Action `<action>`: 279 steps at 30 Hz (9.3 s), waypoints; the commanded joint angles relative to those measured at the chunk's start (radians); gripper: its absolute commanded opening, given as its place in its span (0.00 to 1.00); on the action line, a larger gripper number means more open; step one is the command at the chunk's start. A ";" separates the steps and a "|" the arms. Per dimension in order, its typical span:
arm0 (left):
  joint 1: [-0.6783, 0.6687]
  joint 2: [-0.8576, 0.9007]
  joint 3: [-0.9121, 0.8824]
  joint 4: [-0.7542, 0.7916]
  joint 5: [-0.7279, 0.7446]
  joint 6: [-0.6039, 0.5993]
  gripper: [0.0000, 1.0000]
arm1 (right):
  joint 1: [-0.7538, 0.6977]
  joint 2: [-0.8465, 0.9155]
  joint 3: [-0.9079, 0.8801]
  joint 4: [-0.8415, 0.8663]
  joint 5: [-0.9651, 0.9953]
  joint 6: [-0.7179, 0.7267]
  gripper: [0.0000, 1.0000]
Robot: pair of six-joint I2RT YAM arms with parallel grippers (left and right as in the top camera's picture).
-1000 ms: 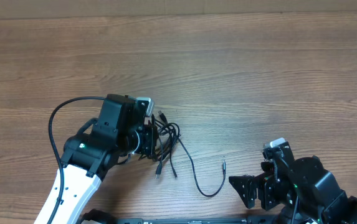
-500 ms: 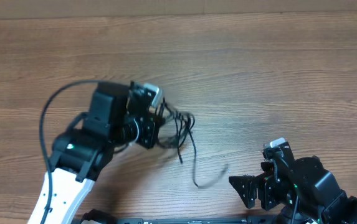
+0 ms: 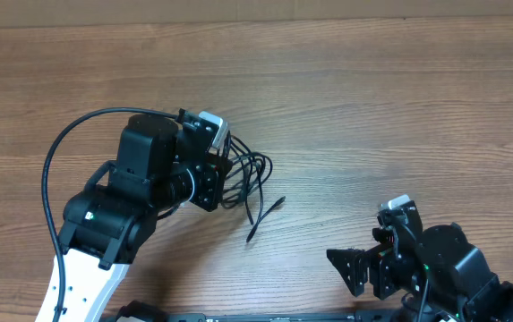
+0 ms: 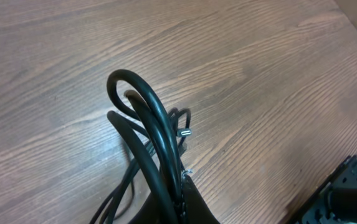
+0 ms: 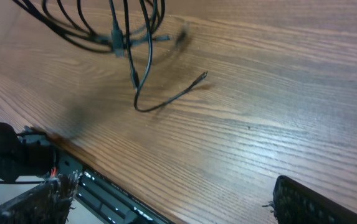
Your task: Untangle cables
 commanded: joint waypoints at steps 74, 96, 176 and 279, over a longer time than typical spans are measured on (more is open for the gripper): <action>0.080 -0.138 0.135 -0.090 0.467 0.477 0.04 | -0.175 0.643 0.020 0.408 0.434 0.549 1.00; 0.249 -0.253 0.134 -0.070 -0.436 -0.277 0.04 | -0.599 0.643 0.020 0.174 0.306 0.443 1.00; -0.400 0.830 -0.031 0.294 -0.007 -1.651 0.50 | -0.598 0.638 0.020 -0.058 0.014 0.340 1.00; -0.218 0.280 0.672 -0.151 -0.533 -0.348 0.04 | -0.130 0.475 0.049 0.511 -0.187 -0.219 1.00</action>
